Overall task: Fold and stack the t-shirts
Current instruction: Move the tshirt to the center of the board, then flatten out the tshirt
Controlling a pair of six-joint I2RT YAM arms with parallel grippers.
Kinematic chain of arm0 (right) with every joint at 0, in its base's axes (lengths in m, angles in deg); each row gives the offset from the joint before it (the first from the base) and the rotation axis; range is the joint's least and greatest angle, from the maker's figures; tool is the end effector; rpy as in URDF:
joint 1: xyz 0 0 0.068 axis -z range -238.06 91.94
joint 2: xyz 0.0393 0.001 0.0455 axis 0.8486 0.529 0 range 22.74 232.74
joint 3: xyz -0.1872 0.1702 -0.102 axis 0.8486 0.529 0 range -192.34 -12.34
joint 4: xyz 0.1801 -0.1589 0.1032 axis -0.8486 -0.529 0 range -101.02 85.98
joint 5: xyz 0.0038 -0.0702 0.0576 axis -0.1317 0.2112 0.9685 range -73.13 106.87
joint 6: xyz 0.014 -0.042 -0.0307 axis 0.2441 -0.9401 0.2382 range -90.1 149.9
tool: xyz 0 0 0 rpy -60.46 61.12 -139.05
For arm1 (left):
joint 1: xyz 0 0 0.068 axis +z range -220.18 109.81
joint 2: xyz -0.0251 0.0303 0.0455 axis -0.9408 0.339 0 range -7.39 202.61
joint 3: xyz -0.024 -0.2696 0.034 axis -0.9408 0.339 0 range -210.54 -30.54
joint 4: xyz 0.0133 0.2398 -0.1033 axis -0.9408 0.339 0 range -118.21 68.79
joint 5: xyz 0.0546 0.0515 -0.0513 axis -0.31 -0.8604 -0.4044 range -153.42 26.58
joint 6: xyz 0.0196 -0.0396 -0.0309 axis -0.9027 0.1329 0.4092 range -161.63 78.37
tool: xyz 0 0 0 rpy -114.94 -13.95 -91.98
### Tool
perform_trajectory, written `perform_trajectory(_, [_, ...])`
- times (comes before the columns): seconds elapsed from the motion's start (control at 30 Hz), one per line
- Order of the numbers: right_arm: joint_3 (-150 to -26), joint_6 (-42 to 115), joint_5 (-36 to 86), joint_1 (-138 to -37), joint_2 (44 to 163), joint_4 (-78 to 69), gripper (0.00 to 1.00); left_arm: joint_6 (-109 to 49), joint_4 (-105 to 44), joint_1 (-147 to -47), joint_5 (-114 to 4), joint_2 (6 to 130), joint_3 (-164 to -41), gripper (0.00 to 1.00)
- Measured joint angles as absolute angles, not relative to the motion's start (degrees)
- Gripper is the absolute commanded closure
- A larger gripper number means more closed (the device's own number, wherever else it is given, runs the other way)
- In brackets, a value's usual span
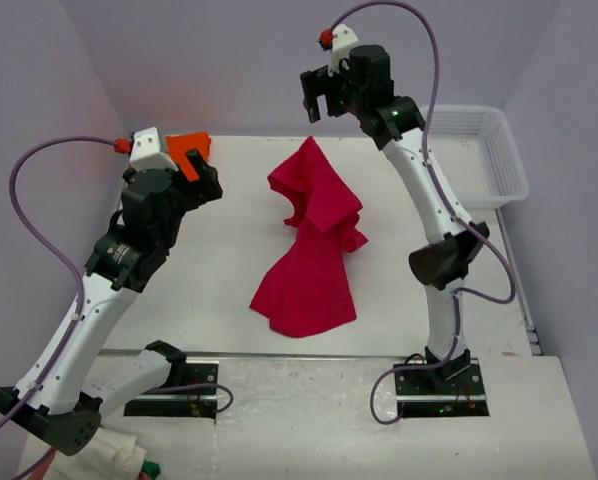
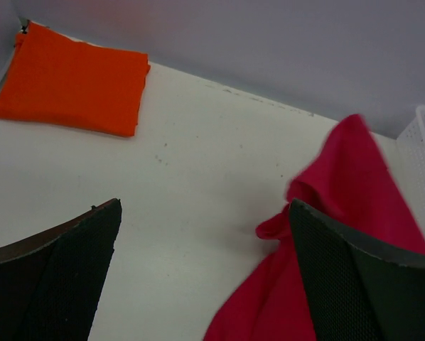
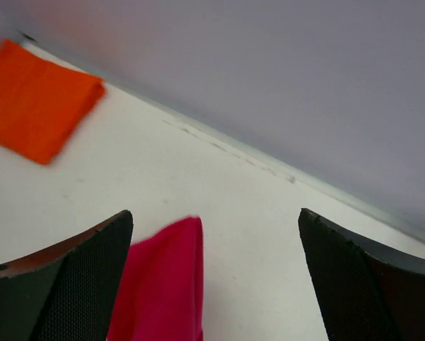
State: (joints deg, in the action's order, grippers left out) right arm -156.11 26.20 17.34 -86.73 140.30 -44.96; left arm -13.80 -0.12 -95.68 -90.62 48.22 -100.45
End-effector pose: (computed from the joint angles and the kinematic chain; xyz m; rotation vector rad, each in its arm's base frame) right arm 0.3872 0.2119 0.4816 -0.5183 1.7649 0.3140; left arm 0.1840 -0.0699 0.4248 -0.3696 1.7522 -0.2387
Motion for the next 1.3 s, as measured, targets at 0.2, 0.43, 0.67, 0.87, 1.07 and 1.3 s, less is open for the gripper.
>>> perform_trajectory(0.2, [-142.2,26.5,7.4,-80.1,146.7,-43.5,0.01,-14.7,1.3,-95.7,-87.3,47.7,-99.1,0.0])
perform_trajectory(0.43, [-124.5,33.8,2.3,-82.8,129.4,-50.1,0.01,-14.6,1.8,-96.6,-77.6,53.2,-92.5,0.0])
perform_trajectory(0.67, [-93.0,44.7,7.3,-84.6,98.3,-46.5,0.19,-12.0,4.6,-97.3,-69.5,62.3,-84.0,0.16])
perform_trajectory(0.87, [-69.4,51.2,12.7,-84.5,89.0,-43.7,0.22,-10.7,5.9,-97.3,-69.6,64.6,-82.5,0.19])
perform_trajectory(1.07, [-65.4,54.1,13.7,-84.5,80.8,-43.4,0.25,-10.6,4.7,-97.3,-66.3,65.9,-79.3,0.19])
perform_trajectory(1.3, [-66.4,54.9,13.6,-84.5,68.3,-43.0,0.28,-10.5,2.8,-97.3,-63.5,71.2,-75.6,0.26])
